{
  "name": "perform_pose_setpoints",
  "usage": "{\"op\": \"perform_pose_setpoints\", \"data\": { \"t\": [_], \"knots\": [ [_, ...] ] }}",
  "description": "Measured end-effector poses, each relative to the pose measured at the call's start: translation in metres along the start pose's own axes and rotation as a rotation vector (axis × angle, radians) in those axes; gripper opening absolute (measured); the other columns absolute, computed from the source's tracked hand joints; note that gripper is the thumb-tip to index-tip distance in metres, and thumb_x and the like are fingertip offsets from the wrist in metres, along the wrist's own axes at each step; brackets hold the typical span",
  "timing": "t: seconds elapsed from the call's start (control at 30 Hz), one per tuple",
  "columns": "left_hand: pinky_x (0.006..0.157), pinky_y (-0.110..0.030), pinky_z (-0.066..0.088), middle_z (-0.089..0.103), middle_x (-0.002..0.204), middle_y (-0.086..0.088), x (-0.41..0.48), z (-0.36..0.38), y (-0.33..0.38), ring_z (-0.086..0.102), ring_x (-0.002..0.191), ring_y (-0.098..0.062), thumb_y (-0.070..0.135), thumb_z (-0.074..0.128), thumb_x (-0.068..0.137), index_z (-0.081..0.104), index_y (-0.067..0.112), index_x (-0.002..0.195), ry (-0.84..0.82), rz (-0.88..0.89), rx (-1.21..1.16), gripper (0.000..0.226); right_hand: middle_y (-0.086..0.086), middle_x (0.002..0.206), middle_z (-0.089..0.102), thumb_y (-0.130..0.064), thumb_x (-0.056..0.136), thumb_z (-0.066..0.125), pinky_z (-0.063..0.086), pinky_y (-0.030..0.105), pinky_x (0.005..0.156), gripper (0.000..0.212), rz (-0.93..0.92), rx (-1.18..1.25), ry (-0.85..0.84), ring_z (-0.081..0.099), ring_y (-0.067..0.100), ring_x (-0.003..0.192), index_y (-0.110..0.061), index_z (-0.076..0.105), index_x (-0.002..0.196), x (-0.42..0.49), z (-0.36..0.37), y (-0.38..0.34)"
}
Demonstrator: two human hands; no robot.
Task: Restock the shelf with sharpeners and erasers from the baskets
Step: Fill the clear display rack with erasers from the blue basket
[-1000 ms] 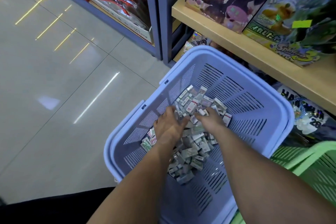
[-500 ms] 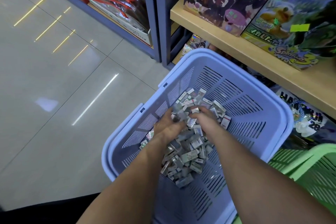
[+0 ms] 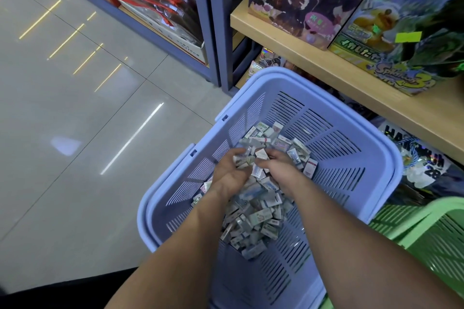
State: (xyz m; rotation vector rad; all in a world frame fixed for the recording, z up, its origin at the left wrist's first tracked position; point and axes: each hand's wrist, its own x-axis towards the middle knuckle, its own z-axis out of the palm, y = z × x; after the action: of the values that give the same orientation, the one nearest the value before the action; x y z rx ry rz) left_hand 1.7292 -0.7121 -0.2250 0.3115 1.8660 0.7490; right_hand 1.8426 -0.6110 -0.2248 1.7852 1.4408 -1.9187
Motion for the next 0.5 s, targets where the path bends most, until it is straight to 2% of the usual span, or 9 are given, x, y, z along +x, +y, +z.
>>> {"op": "perform_pose_setpoints", "data": {
  "t": [0.07,0.1,0.17,0.23,0.33,0.43,0.5],
  "knots": [
    [0.052,-0.023,0.043,0.070,0.100,-0.005,-0.004,0.000,0.003,0.060,0.061,-0.012,0.020,0.066,0.093,0.052,0.037,0.133,-0.027,0.020,0.175,0.046,-0.009,0.115,0.071,-0.040,0.077,0.077,0.049,0.048,0.103,0.045,-0.008,-0.059,-0.011,0.064,0.022,0.111,-0.034,0.066,0.120,-0.003,0.001,-0.003],
    [0.055,-0.024,0.042,0.069,0.107,-0.004,-0.006,-0.002,0.003,0.062,0.070,-0.015,0.027,0.066,0.092,0.052,0.038,0.132,-0.056,0.034,0.284,0.044,-0.006,0.119,0.068,-0.036,0.082,0.074,0.048,0.046,0.103,0.044,-0.003,-0.096,-0.027,0.061,0.023,0.113,-0.031,0.064,0.125,-0.006,0.001,-0.006],
    [0.069,-0.028,0.048,0.068,0.113,0.001,-0.007,-0.007,0.000,0.064,0.089,-0.020,0.039,0.069,0.091,0.053,0.039,0.128,-0.099,0.044,0.431,0.040,-0.004,0.124,0.054,-0.027,0.094,0.063,0.041,0.038,0.097,0.035,0.023,-0.162,-0.077,0.053,0.027,0.119,-0.022,0.057,0.128,-0.007,-0.001,-0.008],
    [0.082,-0.034,0.055,0.070,0.111,0.006,-0.007,-0.013,-0.003,0.066,0.096,-0.021,0.046,0.074,0.087,0.054,0.042,0.122,-0.115,0.036,0.474,0.041,-0.002,0.130,0.046,-0.024,0.098,0.058,0.036,0.036,0.097,0.041,0.036,-0.228,-0.101,0.047,0.027,0.125,-0.018,0.052,0.138,-0.008,-0.002,-0.007],
    [0.086,-0.041,0.059,0.072,0.106,0.008,-0.008,-0.015,-0.001,0.069,0.094,-0.021,0.045,0.080,0.081,0.053,0.046,0.117,-0.133,0.023,0.502,0.045,0.002,0.139,0.050,-0.033,0.099,0.060,0.035,0.048,0.111,0.041,0.038,-0.255,-0.135,0.047,0.029,0.130,-0.025,0.054,0.138,-0.013,-0.003,-0.006],
    [0.077,-0.039,0.062,0.073,0.098,0.005,-0.010,-0.013,-0.001,0.072,0.086,-0.023,0.039,0.084,0.078,0.058,0.042,0.109,-0.044,0.016,0.441,0.041,-0.002,0.124,0.053,-0.033,0.100,0.062,0.039,0.042,0.107,0.035,0.018,-0.247,-0.124,0.050,0.023,0.117,-0.025,0.056,0.133,-0.018,-0.005,0.000],
    [0.077,-0.038,0.062,0.075,0.097,0.002,-0.013,-0.011,-0.001,0.072,0.084,-0.021,0.035,0.082,0.079,0.063,0.037,0.106,0.052,0.040,0.393,0.033,-0.001,0.123,0.058,-0.033,0.098,0.064,0.043,0.041,0.105,0.032,-0.006,-0.203,-0.086,0.054,0.023,0.113,-0.024,0.057,0.128,-0.019,-0.005,0.005]
  ]
}}
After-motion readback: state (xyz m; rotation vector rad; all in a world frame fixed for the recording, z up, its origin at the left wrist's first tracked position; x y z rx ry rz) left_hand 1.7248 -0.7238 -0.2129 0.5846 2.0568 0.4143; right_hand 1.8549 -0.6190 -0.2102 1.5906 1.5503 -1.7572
